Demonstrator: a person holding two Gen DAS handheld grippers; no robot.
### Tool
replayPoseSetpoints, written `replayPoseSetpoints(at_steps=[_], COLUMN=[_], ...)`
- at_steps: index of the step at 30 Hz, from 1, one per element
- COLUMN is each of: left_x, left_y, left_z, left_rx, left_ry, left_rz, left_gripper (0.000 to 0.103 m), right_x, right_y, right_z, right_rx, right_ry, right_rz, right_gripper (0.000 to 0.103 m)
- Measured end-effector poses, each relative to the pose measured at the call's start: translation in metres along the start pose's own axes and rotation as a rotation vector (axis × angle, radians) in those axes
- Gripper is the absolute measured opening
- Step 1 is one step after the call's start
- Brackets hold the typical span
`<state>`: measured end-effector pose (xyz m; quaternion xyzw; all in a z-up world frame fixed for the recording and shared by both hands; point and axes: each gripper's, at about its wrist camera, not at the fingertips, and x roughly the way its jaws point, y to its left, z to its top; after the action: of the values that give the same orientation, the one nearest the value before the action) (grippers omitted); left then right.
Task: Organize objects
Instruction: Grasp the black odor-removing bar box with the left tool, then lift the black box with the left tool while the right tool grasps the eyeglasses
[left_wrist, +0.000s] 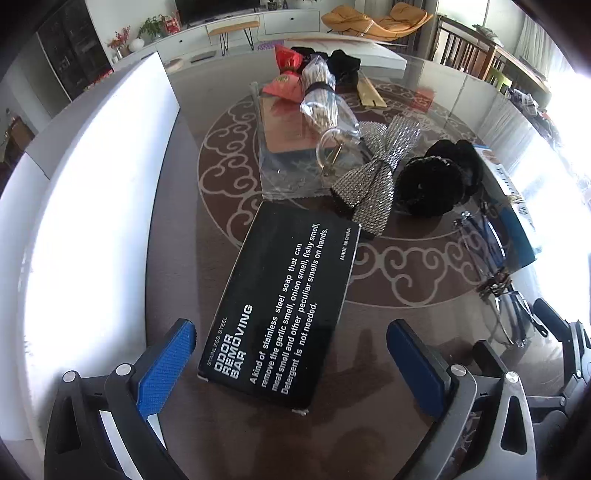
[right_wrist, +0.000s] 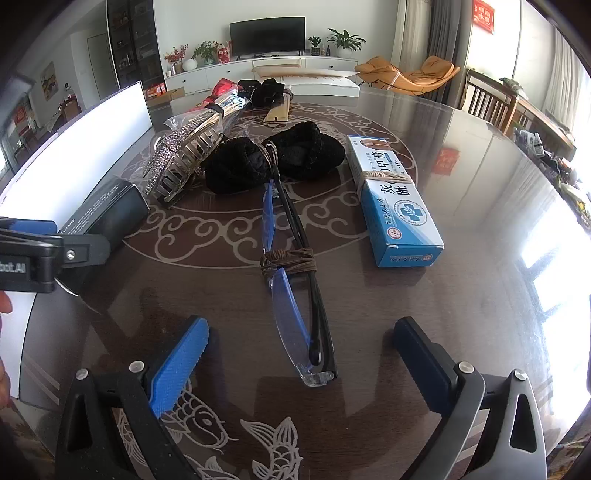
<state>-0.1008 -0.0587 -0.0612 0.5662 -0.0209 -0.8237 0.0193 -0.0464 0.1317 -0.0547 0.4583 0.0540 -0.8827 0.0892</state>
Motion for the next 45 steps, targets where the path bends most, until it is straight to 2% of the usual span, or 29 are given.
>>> replayPoseSetpoints(at_steps=[2,7,14,23,26,28,30,31,33,36,41,43,45], left_x=[0.012,0.016,0.016,0.017,0.014,0.01,0.003,0.0,-0.006,-0.013,-0.021,-0.022,-0.019], left_y=[0.0,0.007,0.006,0.008,0.007,0.002,-0.004,-0.007,-0.012,-0.019,-0.026,-0.026,-0.026], left_z=[0.0,-0.004,-0.007,0.001,-0.004,-0.009,-0.017,-0.021,-0.029,-0.042,-0.065,-0.069,-0.067], left_rx=[0.003,-0.063,-0.061,-0.04,-0.048,-0.044,-0.04,-0.034,-0.034,-0.033,-0.029,-0.024,-0.02], left_ry=[0.024,0.02,-0.021,0.009,-0.009,-0.043,-0.075,-0.089,-0.111,-0.118,-0.128,-0.125,-0.119], left_rz=[0.021,-0.025,-0.025,-0.034,-0.029,-0.028,-0.029,-0.026,-0.03,-0.038,-0.048,-0.049,-0.043], left_gripper=[0.103,0.103,0.103,0.103,0.103,0.096,0.079,0.076,0.063,0.06,0.059,0.063,0.072], right_x=[0.0,0.0,0.0,0.0,0.0,0.0,0.0,0.0,0.0,0.0,0.001,0.001,0.002], right_y=[0.0,0.0,0.0,0.001,0.001,0.001,0.001,0.001,0.001,0.001,0.0,0.002,0.003], right_z=[0.0,0.0,0.0,0.0,0.0,0.0,0.0,0.0,0.0,0.0,0.0,0.0,0.001], right_rx=[0.0,0.0,0.0,0.0,0.0,0.0,0.0,0.0,0.0,0.0,0.008,0.007,0.007], right_ry=[0.0,0.0,0.0,0.002,0.001,0.001,0.001,0.002,0.001,0.001,0.002,0.002,0.003], right_rz=[0.0,0.0,0.001,0.001,0.001,0.001,0.001,0.001,0.001,0.001,-0.001,-0.003,-0.003], right_gripper=[0.101,0.101,0.102,0.103,0.103,0.103,0.103,0.103,0.103,0.103,0.103,0.103,0.103])
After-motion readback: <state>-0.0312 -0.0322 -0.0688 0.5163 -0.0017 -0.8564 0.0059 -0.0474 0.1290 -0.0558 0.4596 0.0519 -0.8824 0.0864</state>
